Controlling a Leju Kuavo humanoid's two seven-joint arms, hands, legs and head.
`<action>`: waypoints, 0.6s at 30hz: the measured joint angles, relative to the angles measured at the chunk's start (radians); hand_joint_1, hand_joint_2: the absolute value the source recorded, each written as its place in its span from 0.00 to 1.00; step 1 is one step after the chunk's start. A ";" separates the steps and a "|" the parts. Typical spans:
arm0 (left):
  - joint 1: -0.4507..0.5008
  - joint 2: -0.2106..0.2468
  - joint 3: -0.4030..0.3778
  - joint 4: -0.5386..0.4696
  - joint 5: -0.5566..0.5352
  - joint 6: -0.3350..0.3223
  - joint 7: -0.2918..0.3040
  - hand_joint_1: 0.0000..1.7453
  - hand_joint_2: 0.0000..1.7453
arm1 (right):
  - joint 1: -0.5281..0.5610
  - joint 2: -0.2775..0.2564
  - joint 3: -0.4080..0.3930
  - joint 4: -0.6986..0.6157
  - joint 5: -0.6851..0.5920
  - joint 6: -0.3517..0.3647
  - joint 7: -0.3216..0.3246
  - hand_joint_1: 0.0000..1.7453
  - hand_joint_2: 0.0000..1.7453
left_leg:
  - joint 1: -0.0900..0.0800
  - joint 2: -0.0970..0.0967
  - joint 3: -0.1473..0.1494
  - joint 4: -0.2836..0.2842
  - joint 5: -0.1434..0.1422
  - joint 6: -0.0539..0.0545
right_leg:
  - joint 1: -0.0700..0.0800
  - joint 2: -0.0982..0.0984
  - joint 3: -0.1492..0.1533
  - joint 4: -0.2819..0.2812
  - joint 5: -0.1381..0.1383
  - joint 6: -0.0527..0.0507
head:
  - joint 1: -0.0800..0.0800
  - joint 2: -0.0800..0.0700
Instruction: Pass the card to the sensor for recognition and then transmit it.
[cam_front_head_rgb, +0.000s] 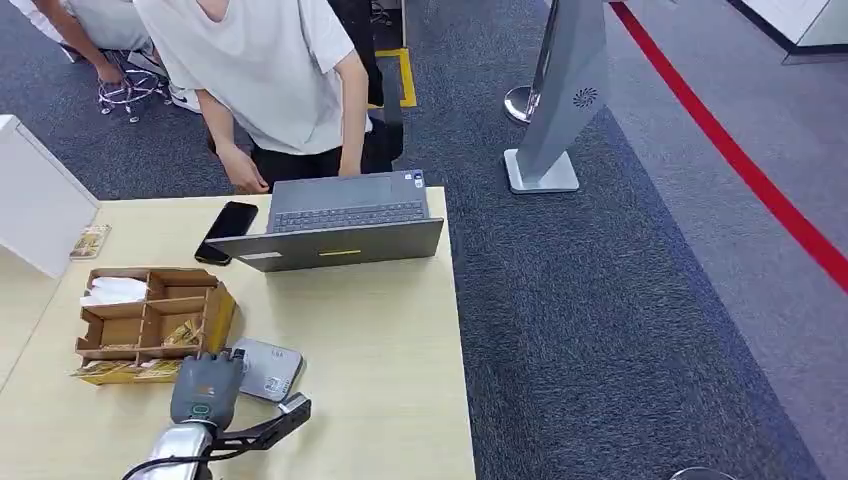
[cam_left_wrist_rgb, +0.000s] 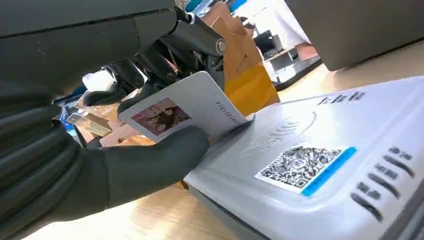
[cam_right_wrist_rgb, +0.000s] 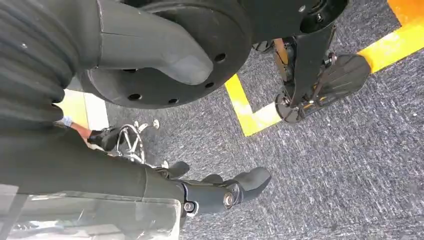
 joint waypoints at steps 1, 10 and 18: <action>0.003 -0.002 0.000 -0.008 0.000 0.040 -0.004 1.00 1.00 | 0.000 0.000 0.000 0.000 -0.001 0.004 -0.002 0.00 1.00 | 0.000 0.000 0.000 0.000 0.000 0.000 | 0.000 0.000 -0.001 0.000 0.000 0.000 | 0.000 0.000; -0.021 -0.064 0.000 -0.187 -0.067 0.256 -0.021 1.00 1.00 | 0.003 0.000 0.003 0.000 0.008 0.010 -0.012 0.00 1.00 | 0.000 0.000 -0.003 0.001 0.000 0.001 | 0.000 0.000 -0.002 -0.001 0.001 0.001 | 0.000 0.000; -0.028 -0.068 0.003 -0.231 -0.080 0.340 -0.033 1.00 1.00 | 0.003 0.000 0.020 0.000 0.022 0.007 -0.015 0.00 1.00 | 0.000 0.000 -0.003 0.001 0.000 0.001 | 0.000 0.000 -0.002 -0.001 0.000 0.001 | 0.000 0.000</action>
